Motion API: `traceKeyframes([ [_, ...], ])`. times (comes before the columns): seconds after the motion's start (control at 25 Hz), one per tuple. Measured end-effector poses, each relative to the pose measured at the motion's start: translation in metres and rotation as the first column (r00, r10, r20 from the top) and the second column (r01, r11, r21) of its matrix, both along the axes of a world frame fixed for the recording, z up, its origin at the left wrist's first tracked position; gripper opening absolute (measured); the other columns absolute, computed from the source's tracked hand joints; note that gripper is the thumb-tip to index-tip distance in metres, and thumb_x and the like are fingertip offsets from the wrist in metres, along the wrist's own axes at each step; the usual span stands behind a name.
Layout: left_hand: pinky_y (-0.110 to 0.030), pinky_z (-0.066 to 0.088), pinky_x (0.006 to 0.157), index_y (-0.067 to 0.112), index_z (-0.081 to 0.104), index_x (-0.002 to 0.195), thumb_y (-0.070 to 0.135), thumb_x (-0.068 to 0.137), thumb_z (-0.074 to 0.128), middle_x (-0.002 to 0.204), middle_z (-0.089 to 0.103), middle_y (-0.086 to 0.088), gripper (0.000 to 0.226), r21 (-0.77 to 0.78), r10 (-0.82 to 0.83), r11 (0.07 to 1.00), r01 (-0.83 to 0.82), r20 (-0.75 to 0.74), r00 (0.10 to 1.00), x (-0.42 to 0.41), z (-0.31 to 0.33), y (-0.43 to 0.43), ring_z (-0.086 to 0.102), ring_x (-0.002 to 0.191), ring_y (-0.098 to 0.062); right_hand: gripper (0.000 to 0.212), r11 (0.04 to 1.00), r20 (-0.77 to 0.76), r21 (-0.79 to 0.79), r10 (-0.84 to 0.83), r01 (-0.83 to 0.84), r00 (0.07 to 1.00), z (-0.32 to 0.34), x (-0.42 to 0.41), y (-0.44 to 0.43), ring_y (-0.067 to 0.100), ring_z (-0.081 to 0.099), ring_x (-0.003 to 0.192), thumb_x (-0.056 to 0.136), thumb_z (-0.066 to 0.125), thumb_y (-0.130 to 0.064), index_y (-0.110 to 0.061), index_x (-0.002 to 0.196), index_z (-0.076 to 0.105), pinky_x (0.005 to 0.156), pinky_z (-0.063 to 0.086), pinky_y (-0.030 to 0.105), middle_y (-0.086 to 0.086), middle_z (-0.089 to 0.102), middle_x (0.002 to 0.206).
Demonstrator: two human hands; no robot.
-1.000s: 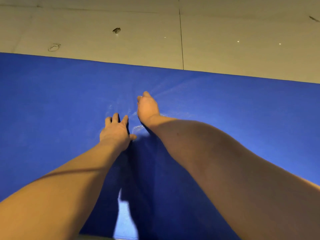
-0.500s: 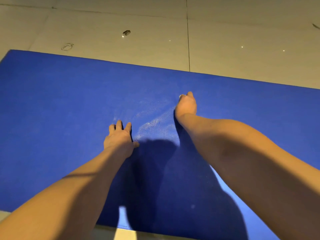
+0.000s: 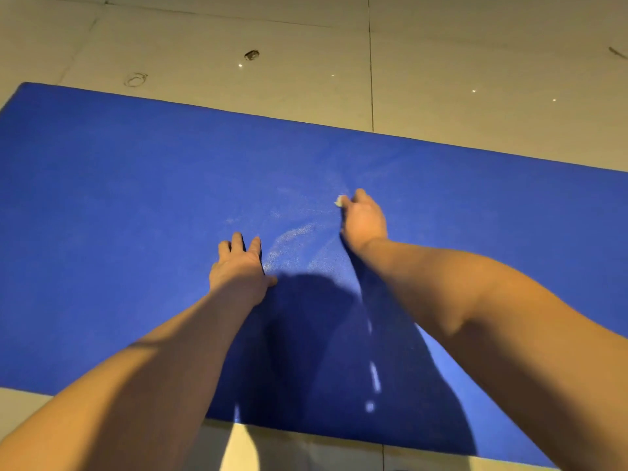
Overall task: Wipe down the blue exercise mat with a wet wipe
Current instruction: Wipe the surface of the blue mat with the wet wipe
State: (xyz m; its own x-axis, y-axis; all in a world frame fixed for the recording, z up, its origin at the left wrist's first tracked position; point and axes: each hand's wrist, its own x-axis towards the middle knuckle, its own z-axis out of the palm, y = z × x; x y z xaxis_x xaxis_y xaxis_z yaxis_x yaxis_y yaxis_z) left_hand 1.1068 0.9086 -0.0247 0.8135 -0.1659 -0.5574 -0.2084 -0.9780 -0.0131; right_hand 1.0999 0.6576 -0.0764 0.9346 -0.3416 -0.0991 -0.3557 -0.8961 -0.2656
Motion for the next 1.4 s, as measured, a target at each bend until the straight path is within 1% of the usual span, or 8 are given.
traceKeyframes([
  [0.16, -0.036, 0.053, 0.08, 0.033, 0.013, 0.158, 0.054, 0.089, 0.068, 0.16, 0.01, 0.002, 0.091, 0.011, 0.002, 1.0, -0.002, -0.009, 1.0, -0.006, 0.001, 0.006, 0.015, 0.144, -0.024, 0.027, 0.965, -0.036, 0.028, -0.261, 0.262, 0.965, 0.0, -0.017, -0.012, 0.026, 0.044, 0.087, 0.093, 0.048, -0.003, -0.008, 0.117, 0.059, 0.071, 0.034, 0.032, 0.011, 0.047, 0.114],
  [0.28, -0.034, 0.052, 0.074, 0.032, 0.012, 0.158, 0.054, 0.09, 0.067, 0.158, 0.012, 0.001, 0.09, 0.025, -0.003, 1.0, 0.003, -0.006, 1.0, -0.009, 0.002, 0.008, 0.018, 0.141, -0.024, 0.022, 0.983, -0.072, 0.064, -0.166, 0.171, 0.983, 0.009, -0.004, 0.047, 0.024, 0.041, 0.084, 0.091, 0.047, 0.003, -0.008, 0.108, 0.055, 0.07, 0.034, 0.03, 0.013, 0.047, 0.121],
  [0.48, -0.035, 0.049, 0.082, 0.032, 0.01, 0.159, 0.055, 0.091, 0.066, 0.162, 0.007, 0.002, 0.091, 0.019, 0.015, 1.0, -0.015, -0.002, 1.0, -0.019, 0.003, 0.009, 0.013, 0.146, -0.023, 0.038, 0.987, -0.044, 0.141, 0.088, -0.081, 0.995, 0.013, -0.002, 0.13, 0.029, 0.053, 0.096, 0.088, 0.05, 0.005, -0.009, 0.124, 0.054, 0.07, 0.036, 0.031, 0.011, 0.046, 0.119],
  [0.76, -0.036, 0.05, 0.082, 0.031, 0.017, 0.157, 0.053, 0.09, 0.068, 0.158, 0.013, 0.002, 0.087, -0.012, 0.02, 1.0, -0.021, -0.008, 1.0, -0.04, 0.003, 0.021, 0.017, 0.143, -0.024, 0.014, 0.992, -0.016, 0.054, -0.117, 0.118, 0.993, 0.016, -0.049, 0.036, 0.031, 0.047, 0.069, 0.087, 0.047, -0.004, -0.014, 0.095, 0.051, 0.056, 0.034, 0.034, 0.003, 0.04, 0.091],
  [0.92, -0.037, 0.051, 0.079, 0.03, 0.021, 0.155, 0.054, 0.088, 0.07, 0.157, 0.015, 0.001, 0.086, -0.01, 0.026, 1.0, -0.026, -0.008, 1.0, -0.048, 0.003, 0.026, 0.018, 0.142, -0.024, 0.014, 0.97, -0.041, 0.062, -0.234, 0.237, 0.971, 0.013, -0.056, 0.036, 0.028, 0.047, 0.07, 0.09, 0.045, -0.001, -0.008, 0.087, 0.057, 0.058, 0.037, 0.033, 0.007, 0.046, 0.101],
  [1.08, -0.036, 0.049, 0.074, 0.03, 0.021, 0.156, 0.053, 0.088, 0.07, 0.158, 0.014, 0.002, 0.086, 0.009, 0.021, 1.0, -0.021, -0.004, 1.0, -0.056, 0.003, 0.033, 0.018, 0.142, -0.024, 0.019, 0.991, -0.024, 0.104, 0.091, -0.088, 0.996, 0.008, -0.036, 0.107, 0.017, 0.035, 0.087, 0.097, 0.048, -0.006, -0.01, 0.112, 0.06, 0.074, 0.03, 0.024, 0.002, 0.035, 0.105],
  [1.16, -0.037, 0.05, 0.075, 0.031, 0.018, 0.157, 0.052, 0.089, 0.07, 0.16, 0.011, 0.003, 0.088, 0.017, 0.021, 1.0, -0.021, -0.01, 1.0, -0.06, 0.003, 0.036, 0.016, 0.143, -0.024, 0.018, 0.961, -0.022, 0.147, 0.242, -0.236, 0.97, 0.004, -0.031, 0.142, 0.017, 0.03, 0.088, 0.097, 0.05, -0.005, -0.02, 0.107, 0.052, 0.071, 0.028, 0.021, 0.003, 0.032, 0.103],
  [1.4, -0.037, 0.05, 0.074, 0.033, 0.015, 0.158, 0.052, 0.089, 0.07, 0.161, 0.008, 0.004, 0.091, 0.015, 0.025, 1.0, -0.024, -0.033, 0.999, -0.076, 0.005, 0.051, 0.014, 0.144, -0.024, 0.022, 0.984, -0.085, 0.115, 0.149, -0.138, 0.985, 0.006, -0.057, 0.108, 0.022, 0.041, 0.082, 0.084, 0.052, 0.007, -0.007, 0.1, 0.058, 0.071, 0.038, 0.029, 0.007, 0.043, 0.106],
])
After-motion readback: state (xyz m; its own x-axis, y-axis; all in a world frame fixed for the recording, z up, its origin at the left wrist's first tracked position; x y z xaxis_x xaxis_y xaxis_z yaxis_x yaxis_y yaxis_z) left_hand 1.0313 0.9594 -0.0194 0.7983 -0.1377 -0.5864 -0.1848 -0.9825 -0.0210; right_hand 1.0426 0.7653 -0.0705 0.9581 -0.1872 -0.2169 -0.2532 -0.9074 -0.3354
